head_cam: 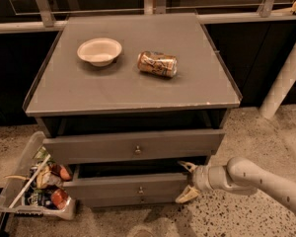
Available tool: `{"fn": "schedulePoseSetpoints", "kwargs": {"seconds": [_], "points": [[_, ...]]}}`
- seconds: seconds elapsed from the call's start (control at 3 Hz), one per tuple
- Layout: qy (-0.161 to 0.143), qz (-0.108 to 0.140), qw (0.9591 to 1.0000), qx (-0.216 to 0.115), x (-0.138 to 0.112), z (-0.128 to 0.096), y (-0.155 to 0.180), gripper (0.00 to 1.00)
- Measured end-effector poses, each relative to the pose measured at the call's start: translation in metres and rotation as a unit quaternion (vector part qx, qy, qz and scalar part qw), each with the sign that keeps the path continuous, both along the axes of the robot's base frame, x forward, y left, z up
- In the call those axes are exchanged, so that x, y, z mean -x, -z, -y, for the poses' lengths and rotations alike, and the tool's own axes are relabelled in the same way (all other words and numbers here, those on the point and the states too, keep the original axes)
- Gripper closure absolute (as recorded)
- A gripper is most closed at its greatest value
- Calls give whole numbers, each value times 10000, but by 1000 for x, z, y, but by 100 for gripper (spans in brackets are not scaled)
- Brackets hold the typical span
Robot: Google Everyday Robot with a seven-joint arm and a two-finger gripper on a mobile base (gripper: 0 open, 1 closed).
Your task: Open middle drawer
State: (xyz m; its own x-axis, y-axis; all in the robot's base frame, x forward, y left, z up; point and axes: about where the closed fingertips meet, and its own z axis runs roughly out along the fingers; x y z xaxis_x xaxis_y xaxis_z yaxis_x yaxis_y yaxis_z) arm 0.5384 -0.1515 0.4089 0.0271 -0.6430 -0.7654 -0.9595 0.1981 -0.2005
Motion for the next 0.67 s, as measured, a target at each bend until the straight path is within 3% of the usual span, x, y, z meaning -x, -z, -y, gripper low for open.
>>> {"fn": "schedulePoseSetpoints", "kwargs": {"seconds": [0.33, 0.67], "points": [[118, -201, 9997, 18, 9, 6, 16, 37], [118, -201, 9997, 18, 9, 6, 10, 60]]}}
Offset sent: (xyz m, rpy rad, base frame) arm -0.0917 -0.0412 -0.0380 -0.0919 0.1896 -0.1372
